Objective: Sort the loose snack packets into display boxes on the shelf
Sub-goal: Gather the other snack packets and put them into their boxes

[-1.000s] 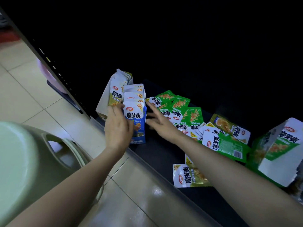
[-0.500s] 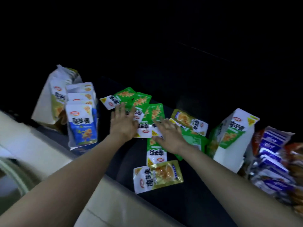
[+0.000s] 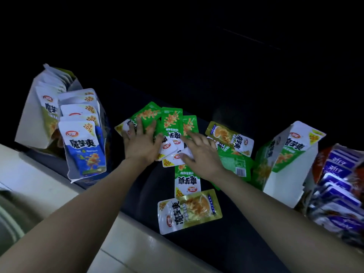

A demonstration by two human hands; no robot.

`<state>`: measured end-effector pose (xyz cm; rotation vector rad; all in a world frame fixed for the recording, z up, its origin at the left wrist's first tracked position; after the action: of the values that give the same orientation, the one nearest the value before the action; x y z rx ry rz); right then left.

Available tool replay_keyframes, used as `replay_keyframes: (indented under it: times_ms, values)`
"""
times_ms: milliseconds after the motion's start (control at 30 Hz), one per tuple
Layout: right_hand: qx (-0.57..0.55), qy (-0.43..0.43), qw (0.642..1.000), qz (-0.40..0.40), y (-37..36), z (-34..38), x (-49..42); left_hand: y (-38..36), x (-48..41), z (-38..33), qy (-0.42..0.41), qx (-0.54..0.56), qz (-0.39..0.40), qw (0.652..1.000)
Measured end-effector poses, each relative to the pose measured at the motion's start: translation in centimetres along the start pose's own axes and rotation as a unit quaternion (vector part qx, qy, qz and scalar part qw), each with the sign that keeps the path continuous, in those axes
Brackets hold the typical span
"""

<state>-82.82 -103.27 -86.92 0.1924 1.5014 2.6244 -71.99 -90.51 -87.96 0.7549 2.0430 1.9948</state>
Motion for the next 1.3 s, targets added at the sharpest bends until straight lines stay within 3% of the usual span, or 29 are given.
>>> replay_keyframes:
  times_ms: [33, 167, 300, 400, 467, 533, 633, 733, 833, 1067, 1200, 1300]
  values:
    - [-0.009, 0.0, 1.0, -0.004, 0.1, -0.2, 0.0, -0.4, 0.2, -0.2, 0.004, 0.0, 0.006, 1.0]
    - [-0.059, -0.031, 0.997, -0.041, 1.3, -1.1, -0.2, 1.8, 1.9, -2.0, -0.017, -0.023, -0.087, 0.996]
    - [-0.097, -0.062, 0.992, -0.047, 1.9, -1.7, 0.5, 2.3, 3.4, -2.9, -0.066, -0.027, -0.103, 0.992]
    - [-0.103, -0.108, 0.986, -0.068, 2.7, -2.2, 1.1, 2.1, 4.5, -1.7, -0.031, 0.017, -0.087, 0.996]
    - [-0.058, -0.169, 0.982, -0.056, 2.8, -3.0, 1.4, 1.8, 4.9, -0.4, 0.03, 0.04, -0.054, 0.997]
    - [-0.069, -0.225, 0.972, -0.028, 2.4, -3.7, 1.3, 1.5, 5.2, -0.3, 0.041, 0.056, -0.032, 0.997]
    - [-0.193, -0.26, 0.946, 0.008, 1.4, -3.4, 1.0, 1.4, 5.5, -1.1, 0.025, 0.121, -0.008, 0.992]
    - [-0.331, -0.3, 0.894, 0.031, 0.1, -2.9, 1.4, 0.5, 5.8, -1.5, 0.039, 0.176, 0.049, 0.982]
    - [-0.386, -0.297, 0.872, 0.049, -0.8, -1.9, 1.6, -0.6, 5.9, -2.1, 0.037, 0.237, 0.089, 0.967]
    - [-0.423, -0.247, 0.872, 0.004, -0.5, -0.1, 1.1, -0.8, 6.6, -3.0, -0.016, 0.318, 0.123, 0.94]
    - [-0.489, -0.266, 0.829, -0.049, 0.3, -1.0, 1.5, 0.6, 6.1, -1.1, 0.022, 0.312, 0.07, 0.947]
    - [-0.537, -0.249, 0.801, -0.086, 1.5, -0.6, 1.3, 0.4, 6.1, -0.5, 0.062, 0.404, 0.09, 0.908]
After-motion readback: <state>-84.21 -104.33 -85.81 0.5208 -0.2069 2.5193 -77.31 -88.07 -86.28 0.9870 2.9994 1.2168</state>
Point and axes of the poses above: each hand's wrist, its own x-axis away from the middle knuckle, its own y-axis out of the back of the hand, z = x × y, the point moved 10 cm from there along -x, towards the middle knuckle, and after that the axes turned 10 degrees about -x, right-handed, at the moved point
